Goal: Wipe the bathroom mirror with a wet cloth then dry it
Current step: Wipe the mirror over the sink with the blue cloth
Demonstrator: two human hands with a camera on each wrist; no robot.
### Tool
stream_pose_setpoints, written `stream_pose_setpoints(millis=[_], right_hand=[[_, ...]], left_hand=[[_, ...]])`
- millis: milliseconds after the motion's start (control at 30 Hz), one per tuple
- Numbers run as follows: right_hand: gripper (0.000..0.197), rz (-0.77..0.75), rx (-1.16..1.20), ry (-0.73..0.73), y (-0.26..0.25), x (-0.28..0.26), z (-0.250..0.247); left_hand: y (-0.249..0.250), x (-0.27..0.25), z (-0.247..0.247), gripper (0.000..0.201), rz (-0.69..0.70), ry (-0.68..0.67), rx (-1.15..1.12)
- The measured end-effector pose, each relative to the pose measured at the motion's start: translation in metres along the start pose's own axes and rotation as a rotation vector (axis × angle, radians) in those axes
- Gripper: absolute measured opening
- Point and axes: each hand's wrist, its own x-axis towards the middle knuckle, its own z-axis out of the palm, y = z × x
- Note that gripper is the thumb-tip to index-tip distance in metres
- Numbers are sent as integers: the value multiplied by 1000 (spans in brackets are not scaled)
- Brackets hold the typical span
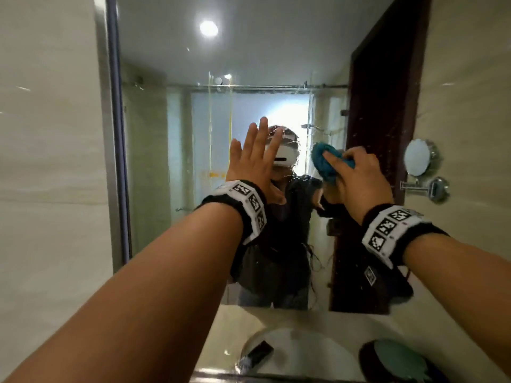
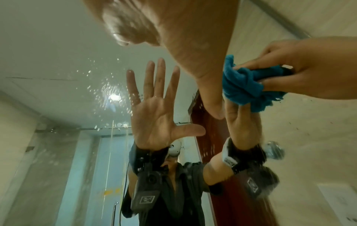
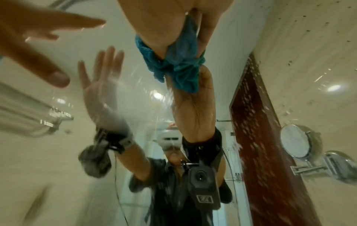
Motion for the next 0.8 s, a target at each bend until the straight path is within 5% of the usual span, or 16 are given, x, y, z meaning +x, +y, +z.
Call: stream_pose_setpoints(millis=[133, 267, 400, 533, 633, 733, 800], right_hand=[[55, 61, -18, 5, -14, 8, 0], [81, -201, -100, -188, -31, -24, 27], [84, -338, -164, -156, -23, -7, 19], [53, -89, -24, 29, -15, 48, -17], [50, 55, 19, 141, -16, 76, -26], [48, 34, 53, 71, -32, 61, -10], [57, -130, -26, -35, -43, 39, 3]], left_hand=[[-5, 17, -1, 144, -45, -26, -11], [-8, 17, 11, 151, -47, -32, 13], [-8, 18, 13, 153, -42, -17, -1], [-7, 19, 13, 153, -51, -35, 17], [-7, 19, 13, 155, -52, -38, 19], [-5, 18, 13, 155, -61, -48, 14], [-5, 18, 12, 155, -70, -46, 8]])
